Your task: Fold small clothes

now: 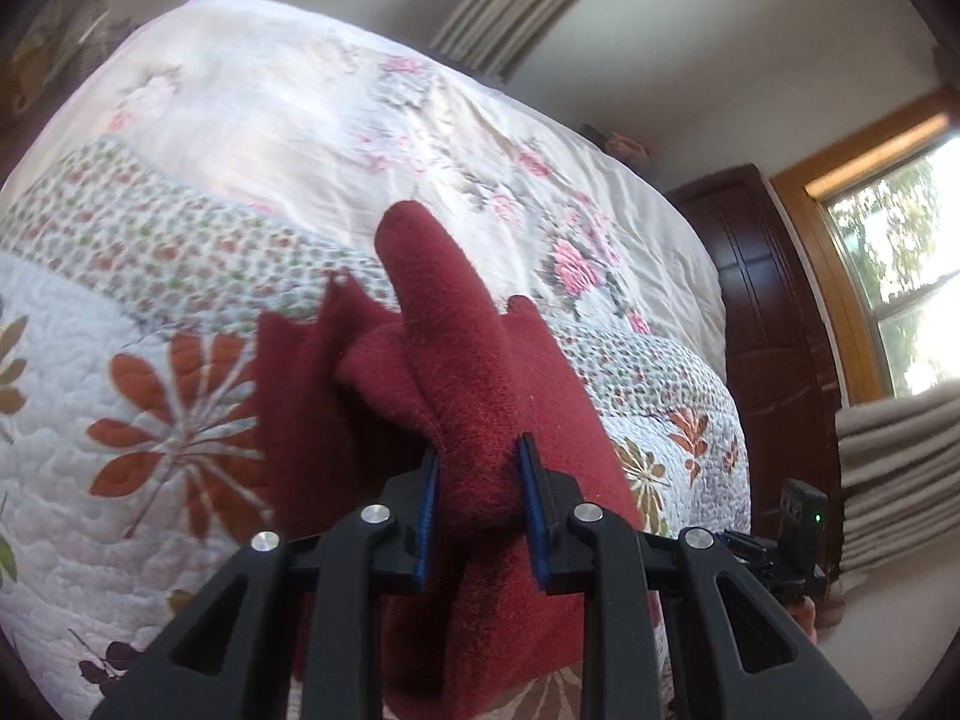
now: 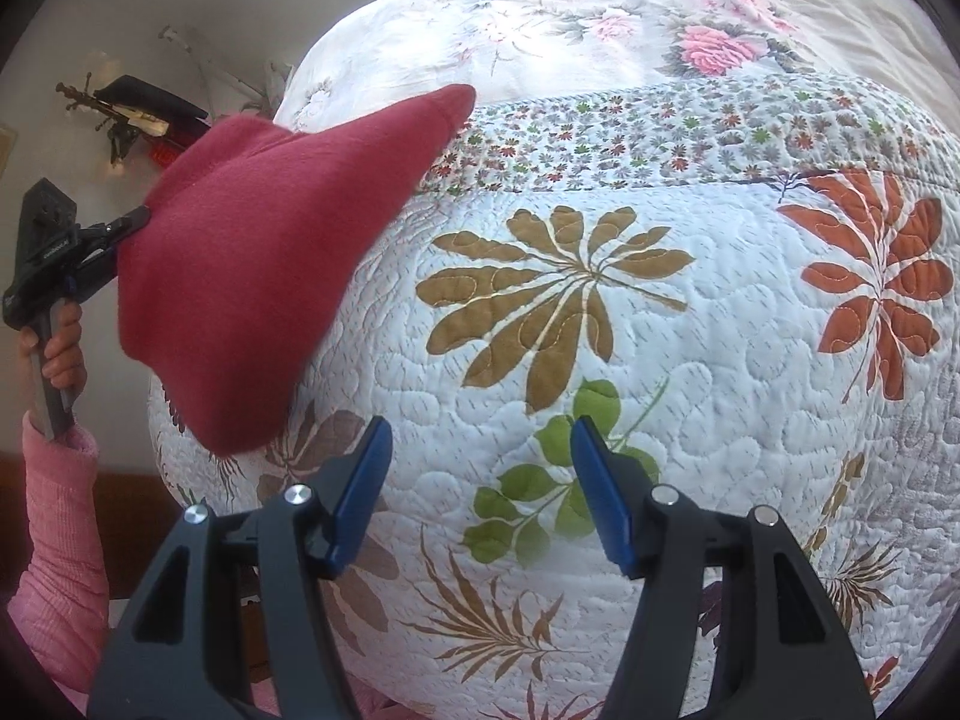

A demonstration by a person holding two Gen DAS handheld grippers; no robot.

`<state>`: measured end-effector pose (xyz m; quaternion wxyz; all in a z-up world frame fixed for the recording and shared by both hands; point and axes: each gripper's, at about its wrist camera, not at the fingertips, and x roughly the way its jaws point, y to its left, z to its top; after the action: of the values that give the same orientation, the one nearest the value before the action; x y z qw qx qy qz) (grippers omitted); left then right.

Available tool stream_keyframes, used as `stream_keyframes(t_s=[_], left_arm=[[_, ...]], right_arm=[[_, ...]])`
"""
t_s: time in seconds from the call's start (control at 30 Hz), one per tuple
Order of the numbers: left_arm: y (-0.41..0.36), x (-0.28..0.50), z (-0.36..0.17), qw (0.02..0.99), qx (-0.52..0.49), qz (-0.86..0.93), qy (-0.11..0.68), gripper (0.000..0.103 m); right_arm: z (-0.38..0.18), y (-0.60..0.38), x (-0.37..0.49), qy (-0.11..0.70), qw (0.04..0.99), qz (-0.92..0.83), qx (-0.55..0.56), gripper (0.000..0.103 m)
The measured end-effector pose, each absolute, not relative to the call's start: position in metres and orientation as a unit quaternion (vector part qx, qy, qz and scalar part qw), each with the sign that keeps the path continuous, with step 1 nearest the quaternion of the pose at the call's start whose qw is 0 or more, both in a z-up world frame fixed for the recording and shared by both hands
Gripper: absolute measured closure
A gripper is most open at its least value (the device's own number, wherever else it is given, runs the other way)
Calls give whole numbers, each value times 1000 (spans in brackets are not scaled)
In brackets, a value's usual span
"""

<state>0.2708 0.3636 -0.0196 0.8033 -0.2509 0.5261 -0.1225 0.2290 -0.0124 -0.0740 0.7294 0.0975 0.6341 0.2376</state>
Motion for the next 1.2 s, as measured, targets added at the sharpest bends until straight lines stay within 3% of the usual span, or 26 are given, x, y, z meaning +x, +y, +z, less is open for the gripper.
stream_keyframes(t_s=[0.4,0.5,0.57,0.67,0.73,1.0,1.03,1.07,1.1,1.13,1.17,1.2], left_arm=[[398,257,-107,782,-230,-59,577,75],[395,252,-103,791,-225,-49,567,66],[397,246,-94,794,-225,-31,564,45],[401,228,-79,797,-236,-35,555,34],[402,212,-75,791,-256,-46,553,30],[387,166,-79,769,-296,-87,560,30],[383,165,-82,766,-294,-95,563,32],[381,167,-86,764,-292,-98,567,40],[378,170,-91,762,-285,-98,573,52],[375,171,-96,761,-278,-97,579,76],[373,173,-100,758,-276,-99,583,91],[372,174,-103,755,-278,-102,585,93]], right_arm=[[-71,15,229,636,724,251,88,40],[-65,28,227,633,722,265,90,40],[-61,36,227,630,717,280,102,38],[-56,49,228,626,708,304,121,38],[-55,59,227,625,706,312,119,38],[-55,91,230,628,694,328,124,38],[-54,92,230,628,696,326,122,37],[-54,94,230,627,698,323,122,37],[-53,95,230,627,699,321,122,37],[-53,94,230,626,701,319,123,37],[-53,94,231,627,701,316,124,37],[-52,93,231,627,702,314,126,37]])
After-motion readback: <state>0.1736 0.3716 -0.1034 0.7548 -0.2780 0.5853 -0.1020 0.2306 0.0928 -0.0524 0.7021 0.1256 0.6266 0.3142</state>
